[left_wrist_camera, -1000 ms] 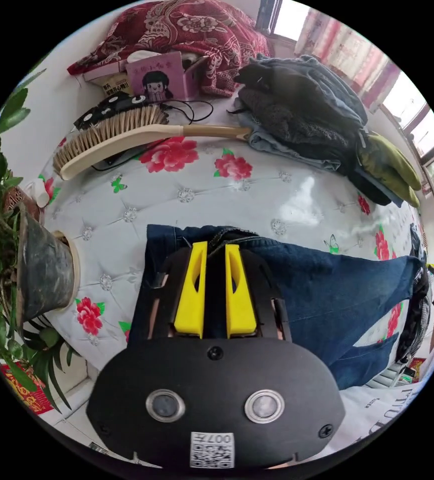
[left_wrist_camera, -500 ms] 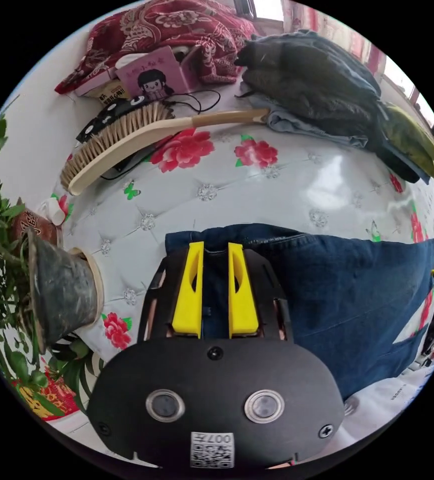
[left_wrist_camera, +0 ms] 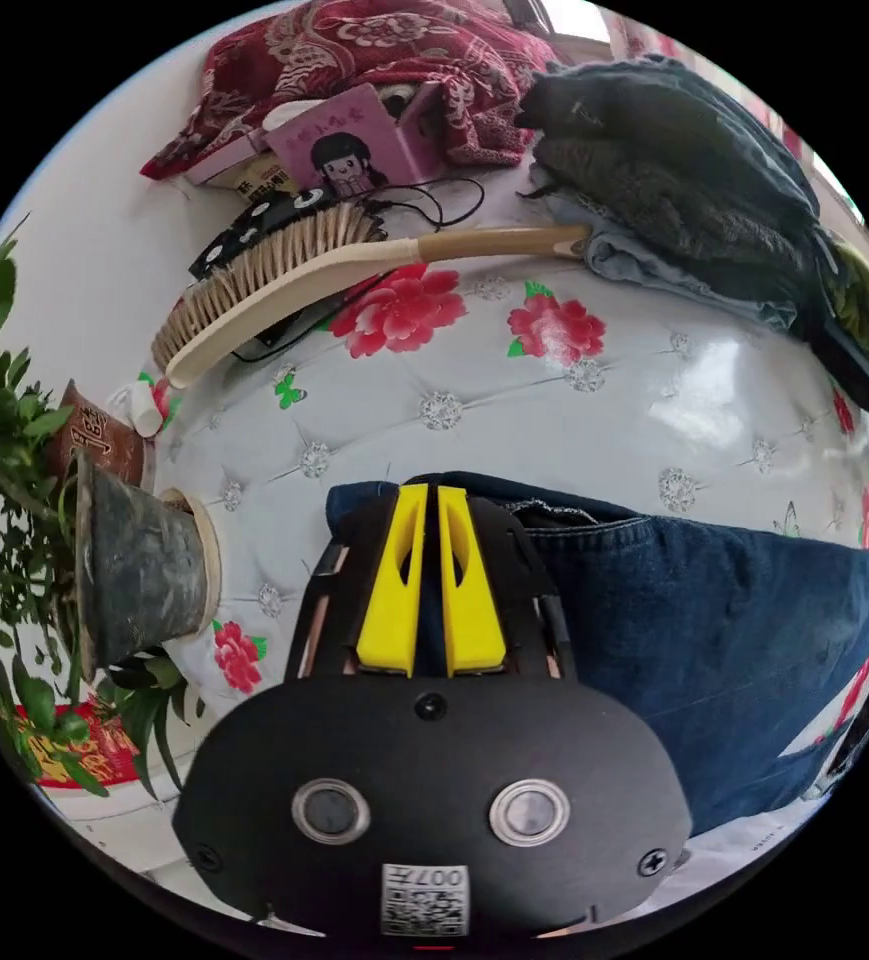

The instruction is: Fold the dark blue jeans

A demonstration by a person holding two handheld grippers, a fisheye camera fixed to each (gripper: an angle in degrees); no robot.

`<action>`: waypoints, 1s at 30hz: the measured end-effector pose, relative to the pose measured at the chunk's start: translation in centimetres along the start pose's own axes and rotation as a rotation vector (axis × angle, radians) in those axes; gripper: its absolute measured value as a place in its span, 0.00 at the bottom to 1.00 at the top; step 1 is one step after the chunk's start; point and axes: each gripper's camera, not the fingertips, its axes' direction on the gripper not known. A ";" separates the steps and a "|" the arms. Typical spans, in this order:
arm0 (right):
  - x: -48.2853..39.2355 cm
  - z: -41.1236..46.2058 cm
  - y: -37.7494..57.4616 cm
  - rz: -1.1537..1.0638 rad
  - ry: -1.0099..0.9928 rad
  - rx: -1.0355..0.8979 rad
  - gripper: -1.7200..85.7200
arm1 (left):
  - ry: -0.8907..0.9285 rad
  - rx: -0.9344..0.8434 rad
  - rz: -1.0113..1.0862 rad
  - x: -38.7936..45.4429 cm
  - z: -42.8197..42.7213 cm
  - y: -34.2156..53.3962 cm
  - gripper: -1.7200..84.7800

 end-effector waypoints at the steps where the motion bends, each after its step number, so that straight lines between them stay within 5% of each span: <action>1: -1.1 -1.0 0.5 -0.045 -0.105 0.045 0.02 | 0.016 0.028 -0.048 -0.7 -1.3 0.7 0.01; 5: -5.4 0.5 3.1 -0.241 -0.330 -0.029 0.02 | 0.039 0.188 -0.113 -1.5 -7.6 5.3 0.01; 7: -6.7 4.1 4.2 -0.283 -0.149 -0.194 0.02 | -0.006 0.233 -0.064 -0.6 -9.6 7.9 0.01; 8: -6.8 3.7 5.6 -0.364 -0.094 -0.079 0.02 | -0.045 0.232 -0.033 0.1 -9.9 9.4 0.01; 11: -4.9 6.0 6.4 -0.270 0.186 -0.129 0.02 | -0.032 0.063 0.058 1.6 -5.7 11.1 0.01; 14: -2.6 4.7 5.6 -0.090 0.044 -0.196 0.02 | -0.053 0.077 0.093 1.4 -3.0 11.6 0.01; 18: -1.4 -1.4 8.0 -0.052 -0.136 0.002 0.02 | -0.002 -0.015 0.067 -1.3 -3.8 9.6 0.01; 23: 0.6 -7.2 18.2 -0.032 -0.481 0.068 0.05 | 0.167 0.137 -0.171 -9.5 -9.5 15.3 0.01; 30: 5.8 -7.8 33.9 0.107 -0.426 -0.140 0.11 | 0.160 0.071 -0.451 -20.2 -10.8 31.6 0.07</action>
